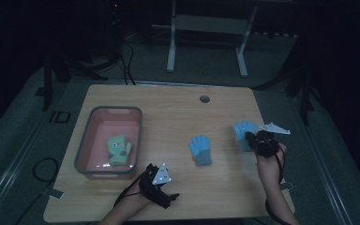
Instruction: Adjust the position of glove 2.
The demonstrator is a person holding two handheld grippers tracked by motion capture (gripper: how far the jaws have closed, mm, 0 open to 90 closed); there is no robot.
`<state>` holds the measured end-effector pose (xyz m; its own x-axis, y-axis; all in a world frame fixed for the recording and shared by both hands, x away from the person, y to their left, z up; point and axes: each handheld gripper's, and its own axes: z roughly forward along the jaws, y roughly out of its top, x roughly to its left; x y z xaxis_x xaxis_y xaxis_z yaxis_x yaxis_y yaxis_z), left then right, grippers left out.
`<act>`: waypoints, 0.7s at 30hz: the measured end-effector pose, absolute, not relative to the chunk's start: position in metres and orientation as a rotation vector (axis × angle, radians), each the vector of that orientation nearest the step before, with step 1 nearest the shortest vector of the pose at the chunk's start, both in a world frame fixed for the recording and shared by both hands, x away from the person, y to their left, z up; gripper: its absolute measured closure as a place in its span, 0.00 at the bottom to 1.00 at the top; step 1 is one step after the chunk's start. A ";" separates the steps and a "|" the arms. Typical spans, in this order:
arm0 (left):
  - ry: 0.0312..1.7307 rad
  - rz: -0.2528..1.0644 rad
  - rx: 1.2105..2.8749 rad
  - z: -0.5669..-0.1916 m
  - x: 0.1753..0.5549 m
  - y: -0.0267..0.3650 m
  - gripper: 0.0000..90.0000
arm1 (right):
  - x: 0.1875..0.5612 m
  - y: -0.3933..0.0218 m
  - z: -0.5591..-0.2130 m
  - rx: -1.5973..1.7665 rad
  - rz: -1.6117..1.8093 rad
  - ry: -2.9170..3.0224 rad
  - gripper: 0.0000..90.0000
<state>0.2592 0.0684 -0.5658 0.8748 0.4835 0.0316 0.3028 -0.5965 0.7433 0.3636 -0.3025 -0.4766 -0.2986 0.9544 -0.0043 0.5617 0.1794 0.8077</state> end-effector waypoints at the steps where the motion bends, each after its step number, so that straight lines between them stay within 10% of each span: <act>1: 0.563 0.293 2.251 -0.566 0.259 0.068 0.02 | 0.363 -0.299 -0.474 1.419 0.989 1.938 0.97; 21: 0.555 0.299 2.255 -0.566 0.259 0.068 0.02 | 0.350 -0.213 -0.460 1.321 1.120 2.036 0.97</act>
